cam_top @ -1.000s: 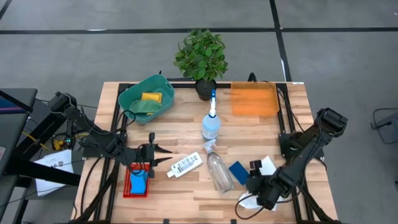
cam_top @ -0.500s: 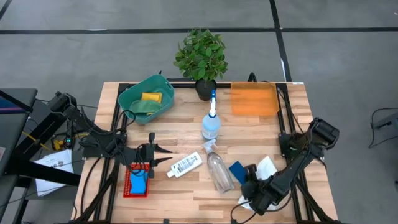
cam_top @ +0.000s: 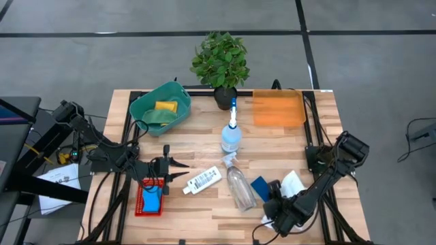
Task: Pick & Place Kitchen Items
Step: Put the blue sponge into the red bin
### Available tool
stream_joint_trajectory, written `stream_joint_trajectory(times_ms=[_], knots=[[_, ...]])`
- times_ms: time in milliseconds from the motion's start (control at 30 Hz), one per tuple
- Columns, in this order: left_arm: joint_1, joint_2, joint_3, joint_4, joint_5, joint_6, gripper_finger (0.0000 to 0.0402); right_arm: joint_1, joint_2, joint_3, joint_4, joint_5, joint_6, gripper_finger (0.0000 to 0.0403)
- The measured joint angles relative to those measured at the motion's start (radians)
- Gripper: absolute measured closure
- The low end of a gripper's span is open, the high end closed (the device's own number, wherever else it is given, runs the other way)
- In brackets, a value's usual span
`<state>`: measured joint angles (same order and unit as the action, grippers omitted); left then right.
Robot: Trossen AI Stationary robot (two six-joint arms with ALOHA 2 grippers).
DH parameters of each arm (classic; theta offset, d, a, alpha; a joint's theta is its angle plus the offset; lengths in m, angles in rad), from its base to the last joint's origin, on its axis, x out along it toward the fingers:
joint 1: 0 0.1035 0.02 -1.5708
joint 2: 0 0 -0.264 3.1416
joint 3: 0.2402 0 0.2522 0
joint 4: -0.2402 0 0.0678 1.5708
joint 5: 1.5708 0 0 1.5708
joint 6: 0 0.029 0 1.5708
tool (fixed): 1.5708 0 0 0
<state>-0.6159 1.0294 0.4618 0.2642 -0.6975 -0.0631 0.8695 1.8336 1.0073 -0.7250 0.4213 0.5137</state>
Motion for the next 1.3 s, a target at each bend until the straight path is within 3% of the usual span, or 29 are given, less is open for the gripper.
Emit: stream_joint_trajectory(times_ms=[467,1033,1300], knots=[[0.000,0.000,0.000,0.000,0.065,0.005,0.0311,-0.040,-0.003,-0.004,-0.026,0.001,-0.023,0.0395],[0.002,0.000,0.000,-0.001,0.061,-0.076,0.0311,0.050,0.000,0.191,-0.404,0.178,0.209,0.0402],[0.002,0.000,0.000,0.002,0.040,0.001,0.0311,0.073,-0.002,0.234,-0.316,0.370,0.264,0.0402]])
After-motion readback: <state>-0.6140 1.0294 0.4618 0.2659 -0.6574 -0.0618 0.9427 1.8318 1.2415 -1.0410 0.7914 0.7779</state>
